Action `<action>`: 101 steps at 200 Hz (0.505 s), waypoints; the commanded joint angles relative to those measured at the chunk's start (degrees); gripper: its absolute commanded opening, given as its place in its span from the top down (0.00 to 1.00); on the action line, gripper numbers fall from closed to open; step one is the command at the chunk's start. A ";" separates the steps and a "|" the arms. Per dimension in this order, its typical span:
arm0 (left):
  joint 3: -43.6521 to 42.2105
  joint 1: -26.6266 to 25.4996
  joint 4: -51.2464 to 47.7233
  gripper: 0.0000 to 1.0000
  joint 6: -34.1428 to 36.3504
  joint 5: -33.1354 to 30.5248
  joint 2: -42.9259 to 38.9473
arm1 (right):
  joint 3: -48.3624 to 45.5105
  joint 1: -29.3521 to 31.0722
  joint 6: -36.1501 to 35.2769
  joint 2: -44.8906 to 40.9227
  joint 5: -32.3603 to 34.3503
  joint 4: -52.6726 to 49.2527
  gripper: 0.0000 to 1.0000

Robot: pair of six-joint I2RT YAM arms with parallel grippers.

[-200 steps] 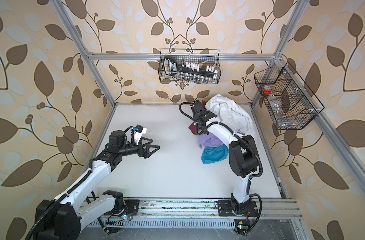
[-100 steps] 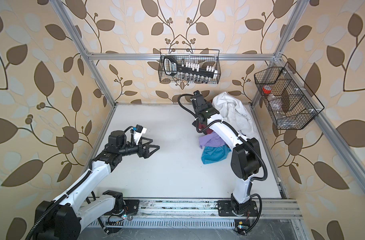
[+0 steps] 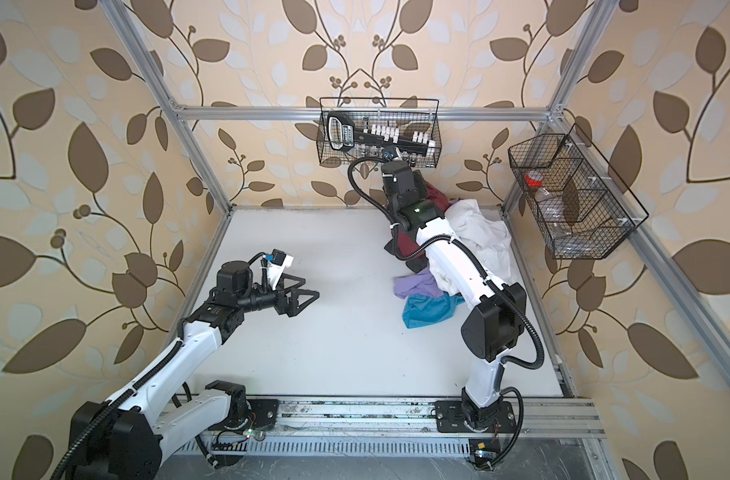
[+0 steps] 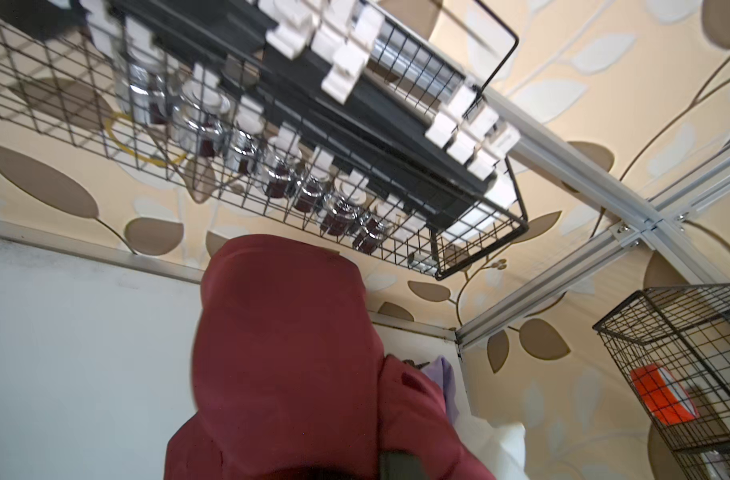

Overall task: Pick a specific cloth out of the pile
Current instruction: 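Lift the maroon shirt high out of the pile with the right gripper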

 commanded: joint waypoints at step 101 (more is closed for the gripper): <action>0.24 -1.07 1.23 0.01 1.33 -0.37 -1.22 | 17.16 3.83 -3.62 -0.97 -10.67 12.49 1.00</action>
